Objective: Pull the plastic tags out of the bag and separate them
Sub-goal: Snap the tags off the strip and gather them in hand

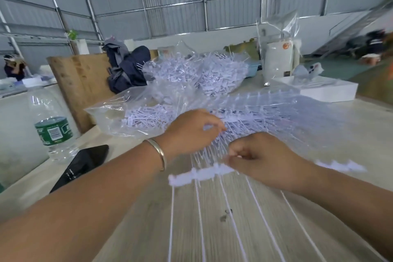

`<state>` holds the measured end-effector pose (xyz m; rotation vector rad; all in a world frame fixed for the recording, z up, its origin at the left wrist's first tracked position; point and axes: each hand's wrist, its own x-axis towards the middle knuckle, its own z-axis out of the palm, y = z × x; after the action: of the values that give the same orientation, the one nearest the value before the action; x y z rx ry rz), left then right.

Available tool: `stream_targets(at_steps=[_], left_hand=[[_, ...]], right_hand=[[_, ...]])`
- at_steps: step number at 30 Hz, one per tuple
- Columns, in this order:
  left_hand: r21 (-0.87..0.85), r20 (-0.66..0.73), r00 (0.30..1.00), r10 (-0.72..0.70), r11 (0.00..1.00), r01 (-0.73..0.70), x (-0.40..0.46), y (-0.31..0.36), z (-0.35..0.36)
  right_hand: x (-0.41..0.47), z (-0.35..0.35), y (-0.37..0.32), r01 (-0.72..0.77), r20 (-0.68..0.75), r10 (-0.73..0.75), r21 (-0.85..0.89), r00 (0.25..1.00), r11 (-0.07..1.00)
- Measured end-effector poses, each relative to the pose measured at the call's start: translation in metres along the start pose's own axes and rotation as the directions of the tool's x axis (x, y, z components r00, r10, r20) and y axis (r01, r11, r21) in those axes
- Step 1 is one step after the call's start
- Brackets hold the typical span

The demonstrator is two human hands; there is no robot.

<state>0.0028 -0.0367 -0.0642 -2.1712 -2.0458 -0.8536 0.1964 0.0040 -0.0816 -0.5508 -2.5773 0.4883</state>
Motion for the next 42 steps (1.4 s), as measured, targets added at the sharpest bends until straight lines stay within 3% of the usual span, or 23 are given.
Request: stream_targets(at_steps=[2, 5, 7, 9, 12, 14, 16, 18, 21, 24, 28, 30, 33, 36, 42], left_hand=[[0.070, 0.119, 0.992, -0.038, 0.997, 0.029, -0.005, -0.002, 0.001], [0.098, 0.024, 0.998, -0.061, 0.993, 0.059, -0.011, -0.002, -0.002], [-0.045, -0.119, 0.992, -0.041, 0.998, 0.036, -0.012, 0.002, -0.009], [-0.312, -0.135, 0.987, -0.086, 0.949, 0.040, -0.011, 0.007, -0.020], [-0.636, 0.151, 0.979, -0.140, 0.744, 0.205, -0.008, 0.014, -0.041], [-0.698, 0.337, 0.934, -0.117, 0.634, 0.331, -0.007, 0.013, -0.053], [-0.736, 0.400, 0.914, -0.066, 0.571, 0.363, -0.007, 0.010, -0.059], [-0.753, 0.344, 0.938, -0.048, 0.582, 0.306, -0.008, 0.009, -0.059], [-0.615, 0.246, 0.964, -0.100, 0.753, 0.236, -0.009, 0.010, -0.043], [-0.501, 0.197, 0.962, -0.191, 0.824, 0.266, -0.006, 0.008, -0.016], [-0.490, 0.085, 0.938, -0.336, 0.806, 0.333, 0.000, -0.002, 0.015], [-0.490, 0.040, 0.919, -0.393, 0.793, 0.361, 0.004, -0.008, 0.025], [-0.504, 0.011, 0.900, -0.436, 0.775, 0.382, 0.001, -0.017, 0.034], [-0.498, 0.058, 0.917, -0.394, 0.785, 0.369, -0.011, -0.023, 0.043], [-0.658, 0.100, 0.918, -0.383, 0.667, 0.350, -0.018, -0.031, 0.029]], right_hand=[[-0.003, -0.003, -0.013, 0.050, 0.028, -0.052, 0.076, 0.998, 0.996], [-0.005, -0.015, -0.029, 0.035, -0.059, -0.033, 0.027, 0.998, 0.999], [-0.004, -0.028, -0.042, 0.007, -0.124, -0.025, -0.147, 0.992, 0.989], [-0.002, -0.042, -0.052, -0.023, -0.160, -0.041, -0.378, 0.986, 0.926], [-0.003, -0.051, -0.062, -0.007, -0.093, -0.079, -0.692, 0.993, 0.722], [-0.006, -0.051, -0.069, -0.012, -0.107, -0.128, -0.814, 0.986, 0.581], [-0.006, -0.053, -0.071, -0.060, -0.146, -0.163, -0.893, 0.976, 0.446], [0.002, -0.056, -0.061, -0.089, -0.166, -0.179, -0.923, 0.970, 0.375], [0.028, -0.063, -0.031, -0.069, -0.162, -0.260, -0.941, 0.952, 0.331], [0.052, -0.058, 0.003, 0.045, -0.085, -0.289, -0.908, 0.954, 0.417], [0.071, -0.022, 0.043, 0.014, -0.130, -0.122, -0.627, 0.984, 0.779], [0.075, -0.003, 0.055, -0.024, -0.176, -0.068, -0.475, 0.982, 0.880], [0.073, 0.019, 0.070, -0.040, -0.140, -0.019, -0.408, 0.990, 0.912], [0.066, 0.038, 0.084, -0.024, -0.073, -0.003, -0.365, 0.997, 0.931], [0.062, 0.028, 0.092, -0.048, -0.201, 0.041, -0.030, 0.979, 0.998]])
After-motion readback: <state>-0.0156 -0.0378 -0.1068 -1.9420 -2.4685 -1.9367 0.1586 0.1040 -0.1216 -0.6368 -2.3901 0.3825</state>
